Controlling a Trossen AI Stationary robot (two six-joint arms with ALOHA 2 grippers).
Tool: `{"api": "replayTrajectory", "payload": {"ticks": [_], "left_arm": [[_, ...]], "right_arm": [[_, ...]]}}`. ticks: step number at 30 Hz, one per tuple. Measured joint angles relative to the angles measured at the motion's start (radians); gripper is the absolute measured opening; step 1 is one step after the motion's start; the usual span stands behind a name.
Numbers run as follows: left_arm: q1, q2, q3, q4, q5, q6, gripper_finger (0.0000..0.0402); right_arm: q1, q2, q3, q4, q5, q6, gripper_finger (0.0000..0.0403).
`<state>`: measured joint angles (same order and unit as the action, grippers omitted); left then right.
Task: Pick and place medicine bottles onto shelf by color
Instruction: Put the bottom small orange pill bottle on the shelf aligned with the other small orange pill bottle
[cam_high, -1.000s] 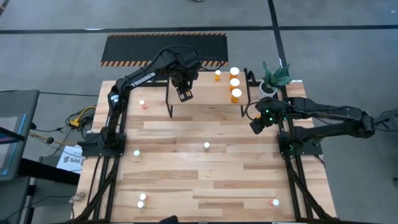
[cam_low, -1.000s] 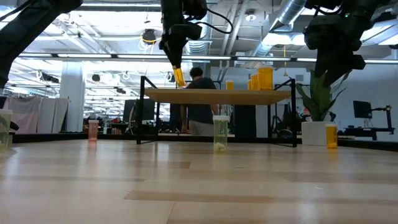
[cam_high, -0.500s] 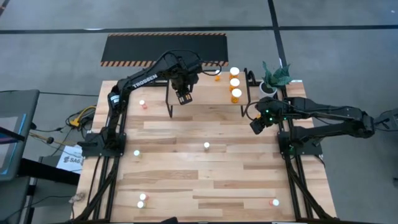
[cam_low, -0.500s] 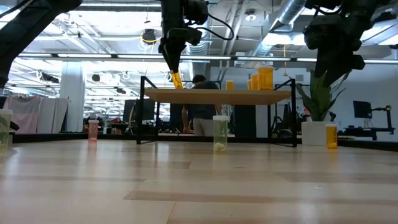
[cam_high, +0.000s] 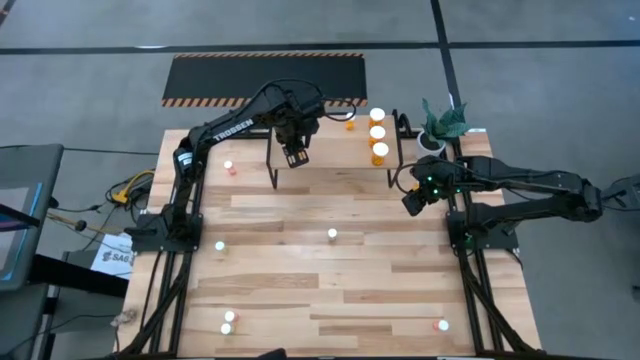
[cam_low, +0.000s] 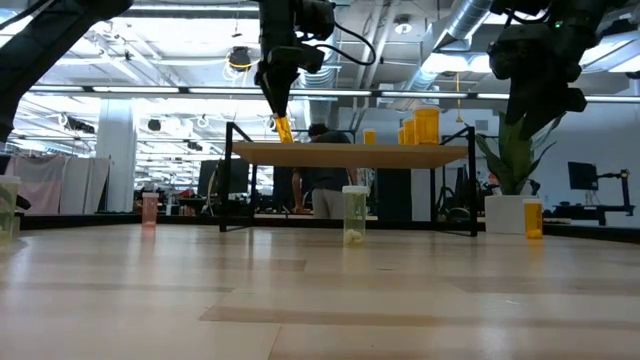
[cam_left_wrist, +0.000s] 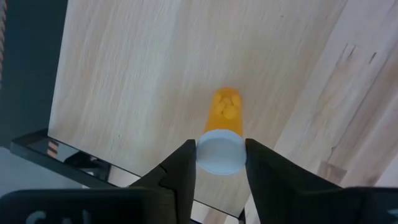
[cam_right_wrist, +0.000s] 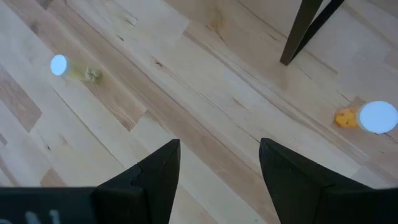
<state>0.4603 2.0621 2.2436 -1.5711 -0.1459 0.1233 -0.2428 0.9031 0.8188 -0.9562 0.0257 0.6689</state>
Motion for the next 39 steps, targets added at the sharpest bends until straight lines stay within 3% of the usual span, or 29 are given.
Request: {"api": "replayTrajectory", "payload": {"ticks": [17, 25, 31, 35, 39], "left_arm": [[-0.002, -0.006, 0.0, 0.018, -0.027, 0.014, 0.0199], [0.0, -0.078, 0.0, 0.015, -0.08, -0.025, 0.0206], [0.003, -0.197, -0.018, 0.043, -0.063, -0.036, 0.0206], [0.004, -0.323, -0.13, 0.137, -0.015, -0.045, 0.0206], [-0.001, -0.518, -0.396, 0.312, 0.084, -0.059, 0.0206]], "right_arm": [[0.0, 0.0, 0.0, 0.0, 0.0, 0.0, 0.0238], [0.0, 0.0, 0.001, 0.03, -0.02, 0.011, 0.0238], [0.03, 0.0, 0.083, 0.107, -0.07, -0.004, 0.0238], [0.077, 0.0, 0.178, 0.213, -0.073, -0.068, 0.0238], [0.114, 0.029, 0.27, 0.373, -0.058, -0.156, 0.0238]]}}
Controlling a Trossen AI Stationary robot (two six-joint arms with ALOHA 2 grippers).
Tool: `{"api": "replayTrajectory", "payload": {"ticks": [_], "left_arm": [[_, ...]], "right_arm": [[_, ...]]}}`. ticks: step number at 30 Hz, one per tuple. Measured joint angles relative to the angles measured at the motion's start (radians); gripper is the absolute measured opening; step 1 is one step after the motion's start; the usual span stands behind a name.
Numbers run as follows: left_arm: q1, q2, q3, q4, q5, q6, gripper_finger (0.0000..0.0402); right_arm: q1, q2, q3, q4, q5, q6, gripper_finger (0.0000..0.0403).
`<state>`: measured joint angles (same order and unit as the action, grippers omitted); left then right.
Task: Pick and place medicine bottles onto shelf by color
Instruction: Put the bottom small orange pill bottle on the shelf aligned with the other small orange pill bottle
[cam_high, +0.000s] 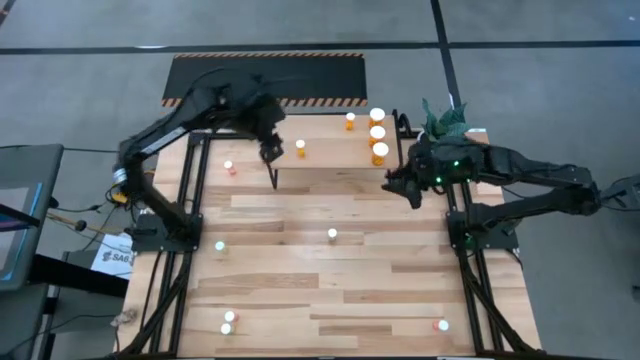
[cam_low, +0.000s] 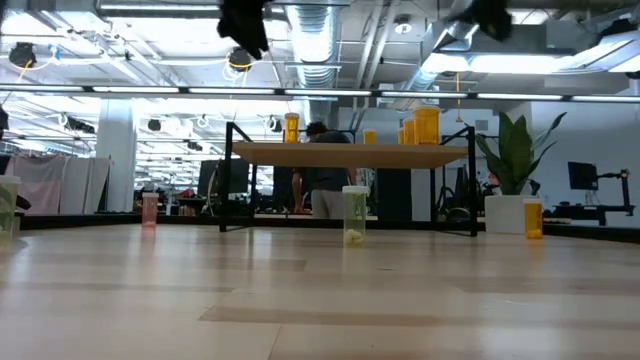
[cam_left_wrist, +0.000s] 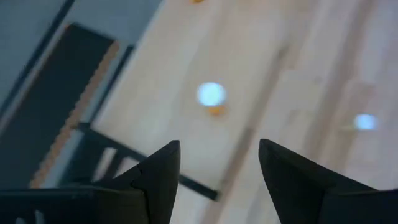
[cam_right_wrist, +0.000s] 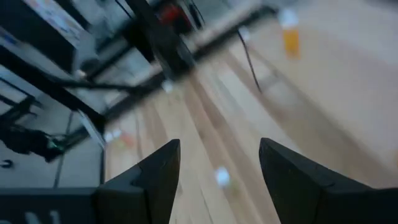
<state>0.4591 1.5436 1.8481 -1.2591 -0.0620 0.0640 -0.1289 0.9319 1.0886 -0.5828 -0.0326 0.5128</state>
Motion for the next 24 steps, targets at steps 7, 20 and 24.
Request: {"api": "replayTrajectory", "payload": {"ticks": [7, 20, 24], "left_arm": [[-0.027, -0.355, -0.532, 0.506, 0.197, -0.144, 0.0206], [-0.011, -0.63, -0.839, 0.73, 0.172, -0.26, 0.0206], [-0.011, -0.65, -0.839, 0.73, 0.162, -0.26, 0.0206]], "right_arm": [[-0.068, 0.248, 0.227, 0.058, 0.005, -0.285, 0.0227], [-0.285, 0.811, 0.678, 0.061, -0.227, -0.676, 0.0263], [-0.295, 0.941, 0.801, -0.018, -0.228, -0.739, 0.0275]]}}
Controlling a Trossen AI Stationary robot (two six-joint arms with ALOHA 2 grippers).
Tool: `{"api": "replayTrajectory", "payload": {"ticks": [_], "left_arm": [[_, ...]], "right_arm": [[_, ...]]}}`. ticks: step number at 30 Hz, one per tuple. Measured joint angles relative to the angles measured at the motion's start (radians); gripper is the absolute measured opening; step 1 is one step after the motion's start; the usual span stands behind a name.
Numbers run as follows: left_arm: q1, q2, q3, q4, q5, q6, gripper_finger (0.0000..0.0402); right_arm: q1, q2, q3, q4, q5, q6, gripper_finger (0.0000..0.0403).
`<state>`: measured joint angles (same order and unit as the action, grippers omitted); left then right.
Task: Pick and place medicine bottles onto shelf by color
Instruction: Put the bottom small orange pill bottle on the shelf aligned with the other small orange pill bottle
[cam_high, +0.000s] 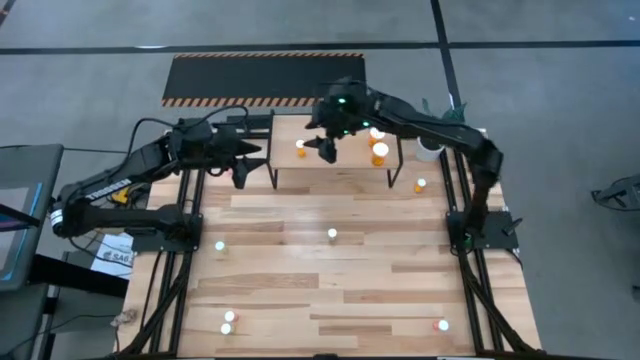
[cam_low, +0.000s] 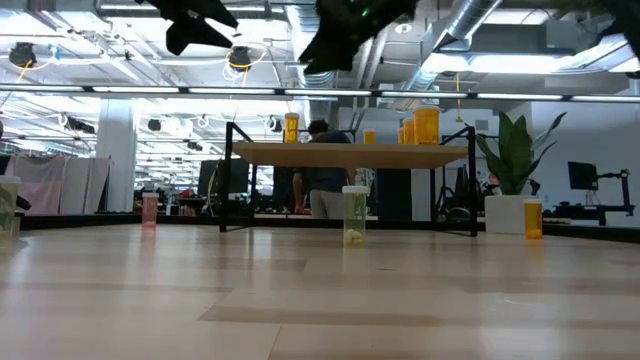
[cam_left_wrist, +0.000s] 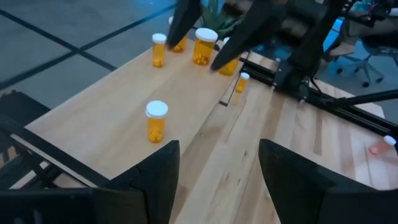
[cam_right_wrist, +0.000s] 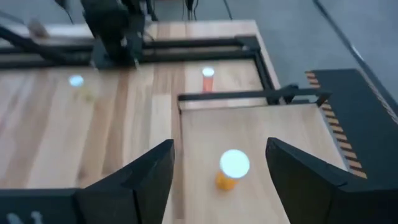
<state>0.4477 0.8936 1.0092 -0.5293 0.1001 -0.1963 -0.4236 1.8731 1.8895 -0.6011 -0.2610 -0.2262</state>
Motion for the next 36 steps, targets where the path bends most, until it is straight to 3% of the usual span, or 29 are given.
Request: {"api": "replayTrajectory", "payload": {"ticks": [8, 36], "left_arm": [[0.0, 0.007, 0.0, -0.006, -0.002, 0.028, 0.0206], [-0.003, 0.008, 0.0, -0.061, 0.002, 0.054, 0.0206]], "right_arm": [[0.0, 0.144, 0.085, -0.041, -0.011, -0.073, 0.0277], [-0.032, 0.208, 0.086, -0.033, -0.003, -0.068, 0.0275]]}}
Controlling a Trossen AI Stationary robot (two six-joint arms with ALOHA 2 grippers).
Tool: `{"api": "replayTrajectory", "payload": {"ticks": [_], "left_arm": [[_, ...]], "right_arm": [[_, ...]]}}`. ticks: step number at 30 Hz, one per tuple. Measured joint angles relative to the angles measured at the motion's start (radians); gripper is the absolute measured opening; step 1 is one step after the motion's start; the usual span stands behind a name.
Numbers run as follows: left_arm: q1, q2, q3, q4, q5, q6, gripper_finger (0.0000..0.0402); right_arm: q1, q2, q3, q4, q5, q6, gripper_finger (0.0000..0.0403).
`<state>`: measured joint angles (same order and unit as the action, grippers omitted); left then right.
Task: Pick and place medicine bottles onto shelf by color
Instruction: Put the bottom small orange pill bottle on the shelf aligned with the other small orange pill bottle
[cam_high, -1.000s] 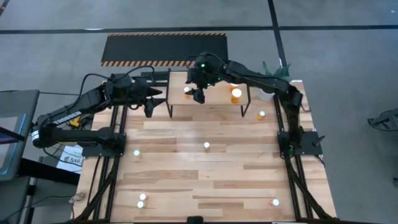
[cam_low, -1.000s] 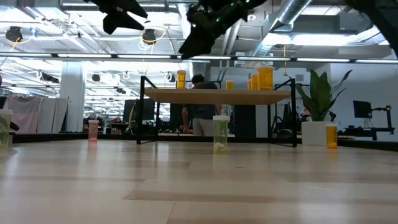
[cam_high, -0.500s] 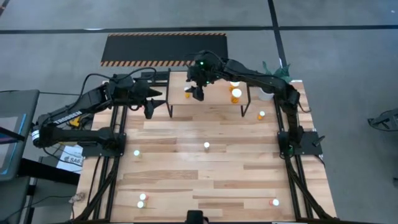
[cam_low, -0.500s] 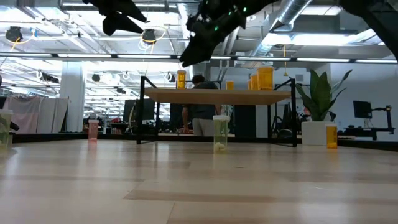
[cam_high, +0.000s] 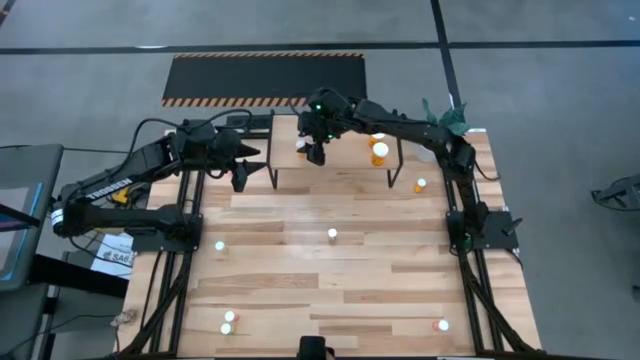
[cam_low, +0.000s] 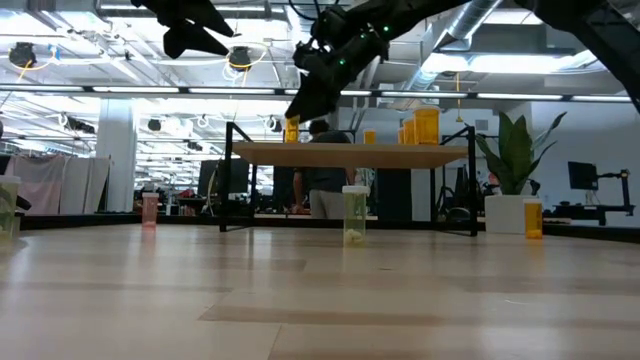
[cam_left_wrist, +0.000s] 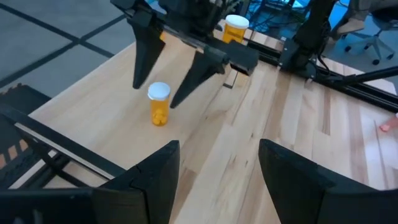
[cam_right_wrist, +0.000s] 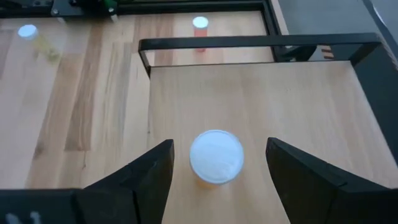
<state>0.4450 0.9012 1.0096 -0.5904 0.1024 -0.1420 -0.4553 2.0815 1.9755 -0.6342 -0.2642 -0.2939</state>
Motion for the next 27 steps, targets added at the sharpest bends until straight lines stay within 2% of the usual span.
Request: {"api": "replayTrajectory", "payload": {"ticks": [5, 19, 23, 27], "left_arm": [[0.0, 0.0, 0.0, 0.0, 0.006, -0.001, 0.0206], [0.0, 0.0, 0.0, -0.002, 0.005, 0.006, 0.0206], [0.0, 0.0, 0.0, -0.003, 0.005, 0.006, 0.0206], [0.0, 0.0, 0.0, -0.003, 0.008, 0.006, 0.0206]], "right_arm": [[0.0, 0.0, 0.0, -0.009, 0.0, -0.003, 0.0255], [-0.001, 0.0, 0.0, -0.025, -0.021, -0.003, 0.0149], [-0.001, 0.0, 0.0, -0.024, -0.022, -0.003, 0.0135], [-0.001, 0.0, 0.0, -0.024, -0.022, -0.003, 0.0139]]}}
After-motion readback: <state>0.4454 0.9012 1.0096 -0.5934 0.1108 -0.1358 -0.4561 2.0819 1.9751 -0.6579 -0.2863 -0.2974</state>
